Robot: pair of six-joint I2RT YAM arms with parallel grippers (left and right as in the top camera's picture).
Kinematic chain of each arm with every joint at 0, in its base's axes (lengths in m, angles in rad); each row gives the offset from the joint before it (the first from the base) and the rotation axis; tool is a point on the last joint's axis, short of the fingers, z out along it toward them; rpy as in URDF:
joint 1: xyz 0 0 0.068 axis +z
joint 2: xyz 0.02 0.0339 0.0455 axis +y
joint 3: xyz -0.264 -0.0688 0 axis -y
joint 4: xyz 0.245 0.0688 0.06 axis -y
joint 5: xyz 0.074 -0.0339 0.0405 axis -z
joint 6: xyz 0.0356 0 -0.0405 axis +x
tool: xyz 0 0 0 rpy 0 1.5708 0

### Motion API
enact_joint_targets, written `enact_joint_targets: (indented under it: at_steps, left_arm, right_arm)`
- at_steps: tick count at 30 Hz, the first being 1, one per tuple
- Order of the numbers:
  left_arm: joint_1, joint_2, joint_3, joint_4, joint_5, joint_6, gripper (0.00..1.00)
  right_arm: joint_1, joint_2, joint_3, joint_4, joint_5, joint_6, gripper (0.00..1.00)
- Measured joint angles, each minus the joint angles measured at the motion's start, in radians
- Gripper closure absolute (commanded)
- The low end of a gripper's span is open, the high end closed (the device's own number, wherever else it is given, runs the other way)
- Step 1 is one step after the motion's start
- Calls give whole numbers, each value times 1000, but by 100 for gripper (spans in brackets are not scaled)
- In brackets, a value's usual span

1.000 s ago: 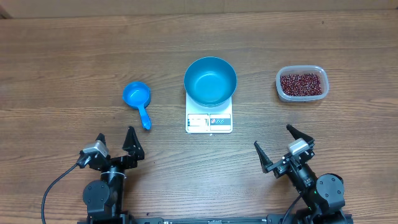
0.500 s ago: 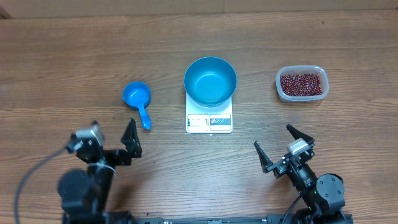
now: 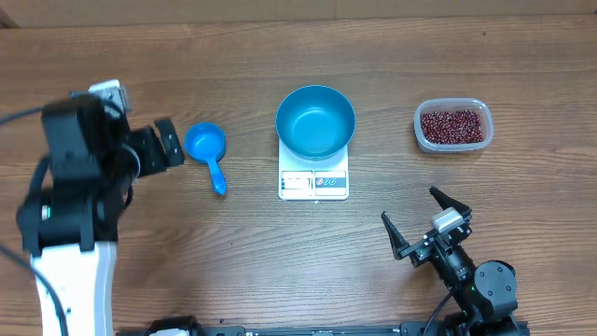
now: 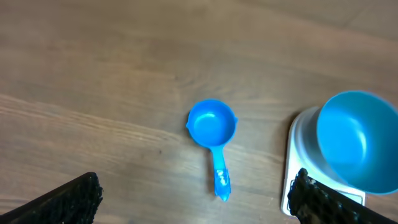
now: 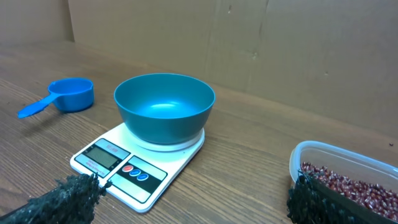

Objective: Scoop item into bowl and weigh 150g on scale
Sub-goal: 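Move the left gripper forward over the blue scoop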

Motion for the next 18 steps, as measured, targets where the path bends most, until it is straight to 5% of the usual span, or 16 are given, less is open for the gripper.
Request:
enact_joint_targets:
  at_steps: [18]
  left_arm:
    - [0, 199, 19, -4, 102, 0, 0]
  right_arm:
    - [0, 0, 0, 0, 0, 0, 0]
